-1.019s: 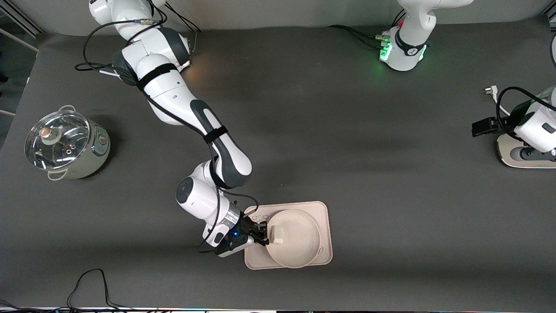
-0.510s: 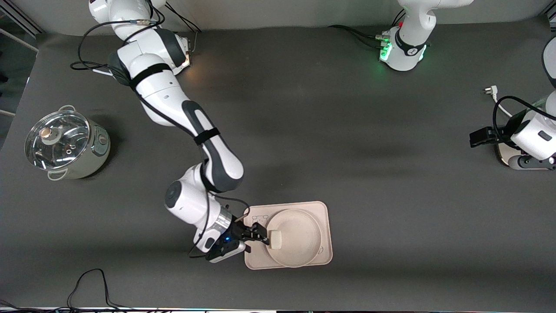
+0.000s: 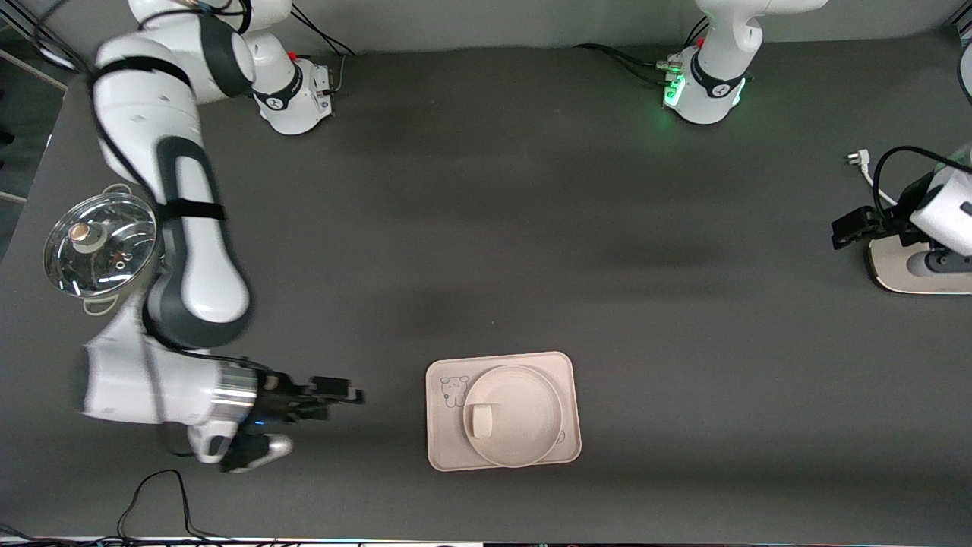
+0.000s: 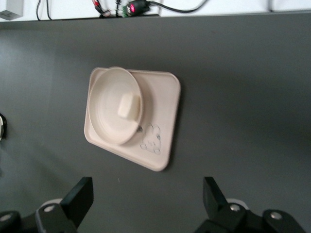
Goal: Place bun in plate and plate on tray
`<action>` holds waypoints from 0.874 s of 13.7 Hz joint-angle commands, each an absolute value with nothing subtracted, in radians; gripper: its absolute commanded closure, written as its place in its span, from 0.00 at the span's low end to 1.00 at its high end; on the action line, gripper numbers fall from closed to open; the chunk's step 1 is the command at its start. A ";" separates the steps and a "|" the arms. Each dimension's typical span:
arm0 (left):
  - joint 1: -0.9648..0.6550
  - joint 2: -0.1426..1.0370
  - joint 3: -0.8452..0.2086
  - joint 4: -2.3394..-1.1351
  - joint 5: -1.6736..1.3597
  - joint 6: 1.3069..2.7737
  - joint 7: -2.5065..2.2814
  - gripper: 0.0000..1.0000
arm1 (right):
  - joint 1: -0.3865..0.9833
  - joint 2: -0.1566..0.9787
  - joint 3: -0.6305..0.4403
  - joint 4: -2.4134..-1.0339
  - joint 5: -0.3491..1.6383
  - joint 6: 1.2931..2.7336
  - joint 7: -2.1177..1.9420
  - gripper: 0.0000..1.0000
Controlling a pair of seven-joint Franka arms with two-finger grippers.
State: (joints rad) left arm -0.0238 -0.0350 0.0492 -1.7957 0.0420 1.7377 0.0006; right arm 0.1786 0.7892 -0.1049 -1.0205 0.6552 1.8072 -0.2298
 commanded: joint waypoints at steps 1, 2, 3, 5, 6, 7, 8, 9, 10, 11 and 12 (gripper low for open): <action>-0.028 -0.110 0.051 -1.882 0.034 1.778 -0.029 0.00 | 0.270 0.541 -0.213 -1.300 0.522 1.779 -0.158 0.00; -0.034 -0.104 0.049 -1.881 0.038 1.776 -0.035 0.00 | 0.299 0.476 -0.233 -1.345 0.433 1.766 -0.112 0.00; -0.038 -0.091 0.048 -1.862 0.046 1.760 -0.035 0.00 | 0.311 0.413 -0.235 -1.382 0.364 1.738 -0.053 0.00; -0.037 -0.045 0.048 -1.791 0.046 1.717 -0.038 0.00 | 0.330 0.333 -0.229 -1.399 0.229 1.685 0.039 0.00; -0.037 -0.020 0.048 -1.749 0.046 1.689 -0.040 0.00 | 0.351 0.306 -0.233 -1.399 0.186 1.660 0.070 0.00; -0.040 -0.005 0.048 -1.726 0.046 1.662 -0.035 0.00 | 0.353 0.264 -0.233 -1.407 0.160 1.622 0.105 0.00; -0.038 0.006 0.048 -1.709 0.046 1.651 -0.040 0.00 | 0.353 0.230 -0.235 -1.425 0.147 1.586 0.148 0.00; -0.035 0.015 0.048 -1.692 0.046 1.649 -0.040 0.00 | 0.347 0.174 -0.235 -1.468 0.146 1.577 0.169 0.00; -0.029 0.014 0.049 -1.692 0.045 1.643 -0.038 0.00 | 0.333 0.116 -0.233 -1.535 0.144 1.585 0.170 0.00; -0.026 0.012 0.049 -1.690 0.044 1.625 -0.034 0.00 | 0.292 0.057 -0.216 -1.596 0.135 1.591 0.170 0.00; -0.026 0.011 0.049 -1.692 0.044 1.621 -0.034 0.00 | 0.240 0.011 -0.165 -1.645 0.127 1.600 0.170 0.00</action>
State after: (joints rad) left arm -0.0261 0.0022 0.0470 -1.7228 0.0423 1.6603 -0.0221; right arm 0.3079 0.1532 -0.2233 -1.4750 0.1586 1.5691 0.1435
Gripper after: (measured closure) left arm 0.000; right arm 0.000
